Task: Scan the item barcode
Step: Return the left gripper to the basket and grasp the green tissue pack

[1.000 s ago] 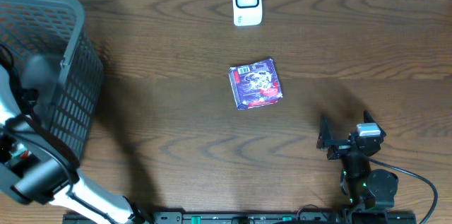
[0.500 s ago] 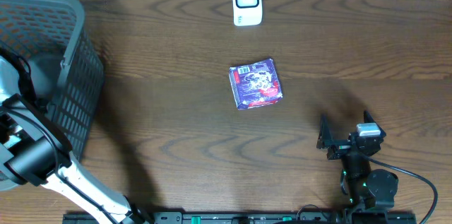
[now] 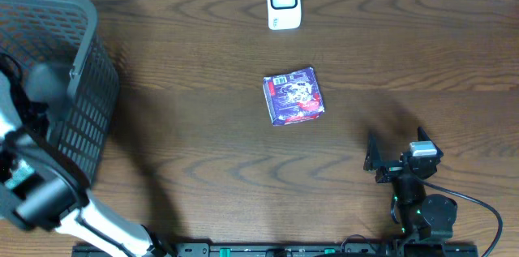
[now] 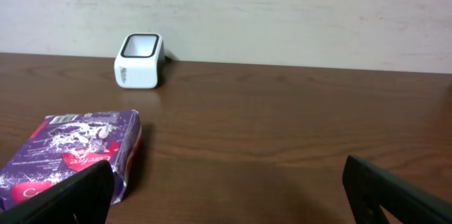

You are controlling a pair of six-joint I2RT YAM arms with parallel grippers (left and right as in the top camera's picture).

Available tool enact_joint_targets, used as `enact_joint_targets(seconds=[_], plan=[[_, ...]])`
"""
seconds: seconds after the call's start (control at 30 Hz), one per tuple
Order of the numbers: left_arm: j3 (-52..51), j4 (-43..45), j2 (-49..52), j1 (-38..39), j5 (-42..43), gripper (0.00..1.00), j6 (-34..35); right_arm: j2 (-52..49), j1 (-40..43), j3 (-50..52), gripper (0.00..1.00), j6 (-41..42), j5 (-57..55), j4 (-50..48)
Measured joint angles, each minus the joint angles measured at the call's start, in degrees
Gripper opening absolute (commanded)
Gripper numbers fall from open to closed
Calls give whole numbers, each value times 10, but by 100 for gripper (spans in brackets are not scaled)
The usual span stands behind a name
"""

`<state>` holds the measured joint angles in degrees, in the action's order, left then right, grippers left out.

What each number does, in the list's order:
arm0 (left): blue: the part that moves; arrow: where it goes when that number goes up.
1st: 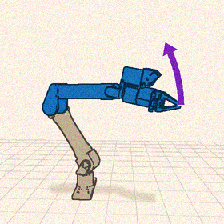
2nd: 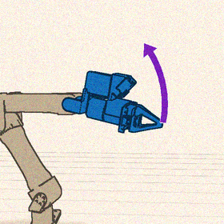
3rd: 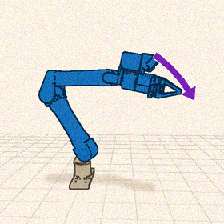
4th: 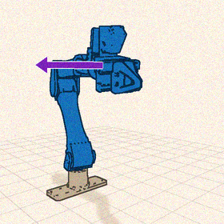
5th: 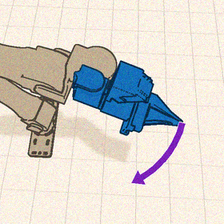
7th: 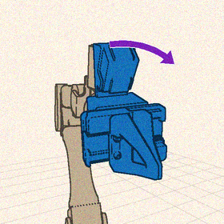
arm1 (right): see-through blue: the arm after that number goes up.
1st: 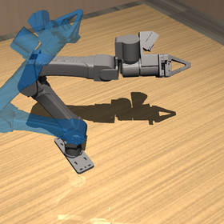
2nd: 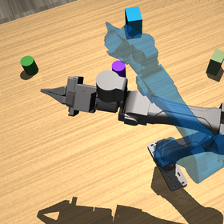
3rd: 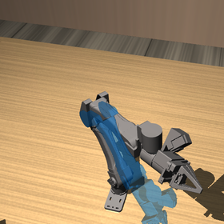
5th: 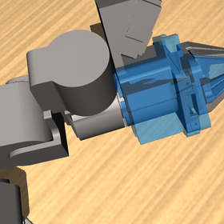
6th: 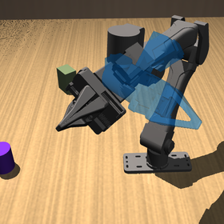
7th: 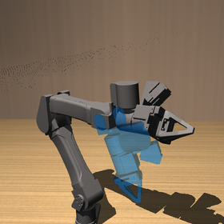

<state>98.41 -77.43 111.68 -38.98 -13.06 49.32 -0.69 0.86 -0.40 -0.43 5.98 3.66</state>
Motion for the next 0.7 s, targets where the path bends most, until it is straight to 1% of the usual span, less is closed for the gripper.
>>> enact_joint_targets(seconds=[0.03, 0.07, 0.13, 0.17, 0.2, 0.27, 0.3, 0.47, 0.7], plan=[[1, 8, -28, 0, 7, 8, 0, 0, 0, 0, 99, 0, 0, 0], [3, 23, -67, 1, 13, 12, 0, 0, 0, 0, 99, 0, 0, 0], [7, 45, -111, 2, 17, 60, -1, 0, 0, 0, 99, 0, 0, 0], [11, 58, -137, 2, 17, 77, -2, 0, 0, 0, 99, 0, 0, 0], [16, 69, -159, 2, 16, 83, -1, 0, 0, 0, 99, 0, 0, 0], [24, 80, -189, 2, 7, 91, 0, 0, 0, 0, 99, 0, 0, 0], [26, 83, -198, 2, 2, 92, 2, 0, 0, 0, 99, 0, 0, 0], [5, 93, -184, 2, -34, 92, 2, 0, 0, 0, 99, 0, 0, 0], [-49, 101, -91, 0, -99, 92, 0, 0, 0, 0, 99, 0, 0, 0]])
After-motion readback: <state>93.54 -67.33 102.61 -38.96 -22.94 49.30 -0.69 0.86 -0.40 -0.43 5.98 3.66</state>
